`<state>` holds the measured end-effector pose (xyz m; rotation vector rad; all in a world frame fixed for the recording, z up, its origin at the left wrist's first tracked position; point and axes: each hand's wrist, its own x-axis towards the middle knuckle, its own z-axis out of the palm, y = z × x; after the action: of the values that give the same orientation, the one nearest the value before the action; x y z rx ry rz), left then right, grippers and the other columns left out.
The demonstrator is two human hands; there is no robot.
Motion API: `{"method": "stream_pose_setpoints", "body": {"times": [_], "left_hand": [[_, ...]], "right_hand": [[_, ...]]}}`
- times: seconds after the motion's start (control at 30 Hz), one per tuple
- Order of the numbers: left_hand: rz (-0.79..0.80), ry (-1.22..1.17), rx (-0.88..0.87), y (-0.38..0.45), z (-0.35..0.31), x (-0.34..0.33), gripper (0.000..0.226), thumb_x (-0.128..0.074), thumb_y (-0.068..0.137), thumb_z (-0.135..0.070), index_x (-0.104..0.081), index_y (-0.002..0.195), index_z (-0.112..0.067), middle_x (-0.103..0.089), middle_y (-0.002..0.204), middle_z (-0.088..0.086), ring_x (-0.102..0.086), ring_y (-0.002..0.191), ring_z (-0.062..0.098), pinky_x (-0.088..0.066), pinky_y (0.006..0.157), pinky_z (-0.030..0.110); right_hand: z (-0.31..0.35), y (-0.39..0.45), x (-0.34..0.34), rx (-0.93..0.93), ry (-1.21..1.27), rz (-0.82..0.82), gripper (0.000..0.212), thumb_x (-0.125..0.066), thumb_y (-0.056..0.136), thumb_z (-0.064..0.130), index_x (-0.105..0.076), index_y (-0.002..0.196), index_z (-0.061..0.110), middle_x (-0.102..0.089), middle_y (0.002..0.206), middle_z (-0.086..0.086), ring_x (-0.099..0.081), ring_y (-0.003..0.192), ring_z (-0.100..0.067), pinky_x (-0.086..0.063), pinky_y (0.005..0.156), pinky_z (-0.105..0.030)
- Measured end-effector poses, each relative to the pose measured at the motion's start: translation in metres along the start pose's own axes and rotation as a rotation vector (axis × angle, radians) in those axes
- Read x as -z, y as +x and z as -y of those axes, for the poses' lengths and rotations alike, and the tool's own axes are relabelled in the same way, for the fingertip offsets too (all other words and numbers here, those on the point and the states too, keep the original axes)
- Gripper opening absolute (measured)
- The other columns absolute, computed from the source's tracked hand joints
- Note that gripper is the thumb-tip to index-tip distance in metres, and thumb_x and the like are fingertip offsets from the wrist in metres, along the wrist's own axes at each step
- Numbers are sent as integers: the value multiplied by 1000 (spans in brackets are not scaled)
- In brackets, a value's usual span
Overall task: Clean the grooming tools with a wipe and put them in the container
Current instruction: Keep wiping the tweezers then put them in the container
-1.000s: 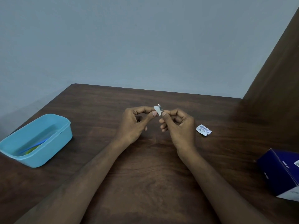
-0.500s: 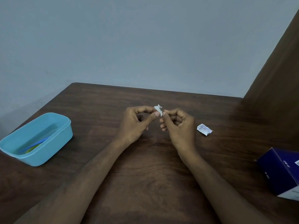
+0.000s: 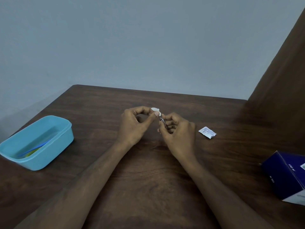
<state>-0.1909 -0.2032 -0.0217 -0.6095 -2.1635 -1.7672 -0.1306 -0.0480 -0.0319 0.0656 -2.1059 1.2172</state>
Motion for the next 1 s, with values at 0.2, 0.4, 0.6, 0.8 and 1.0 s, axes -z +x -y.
{"method": "stream_pose_setpoints", "body": {"times": [0.2, 0.4, 0.6, 0.8, 1.0], "left_hand": [[17, -86, 22, 1, -2, -2, 12, -80, 96, -32, -79, 90, -22, -80, 98, -6, -58, 52, 33, -48, 47, 43], [-102, -77, -72, 2, -3, 4, 6, -78, 98, -26, -78, 92, -25, -79, 100, -13, -44, 49, 23, -38, 45, 36], [38, 333, -261, -6, -3, 0, 8, -77, 97, -42, -78, 96, -34, -75, 100, -22, -56, 51, 15, -43, 54, 27], [21, 274, -244, -5, -3, 0, 5, -79, 95, -32, -76, 90, -34, -75, 93, -18, -54, 47, 14, -41, 50, 26], [45, 329, -262, -6, -2, 0, 9, -82, 92, -32, -75, 86, -34, -74, 89, -19, -58, 53, 8, -40, 52, 22]], "right_hand": [[-3, 3, 4, -69, 57, -16, 14, -79, 93, 10, -77, 94, 24, -78, 74, 8, -78, 68, -6, -66, 68, -46], [-8, 15, 20, -19, -20, -107, 22, -76, 92, 3, -78, 103, 22, -77, 86, 16, -76, 80, -3, -66, 78, -40], [-10, 15, 24, 328, -235, -104, 31, -80, 90, 1, -79, 118, 14, -81, 109, 5, -77, 95, -7, -62, 86, -30], [-12, 15, 19, 388, -199, -65, 11, -83, 90, 5, -83, 100, 8, -83, 103, 2, -77, 86, -11, -61, 75, -36], [-13, 14, 22, 357, -197, -69, 4, -83, 90, 6, -82, 94, 8, -81, 94, 1, -74, 81, -10, -59, 73, -34]]}}
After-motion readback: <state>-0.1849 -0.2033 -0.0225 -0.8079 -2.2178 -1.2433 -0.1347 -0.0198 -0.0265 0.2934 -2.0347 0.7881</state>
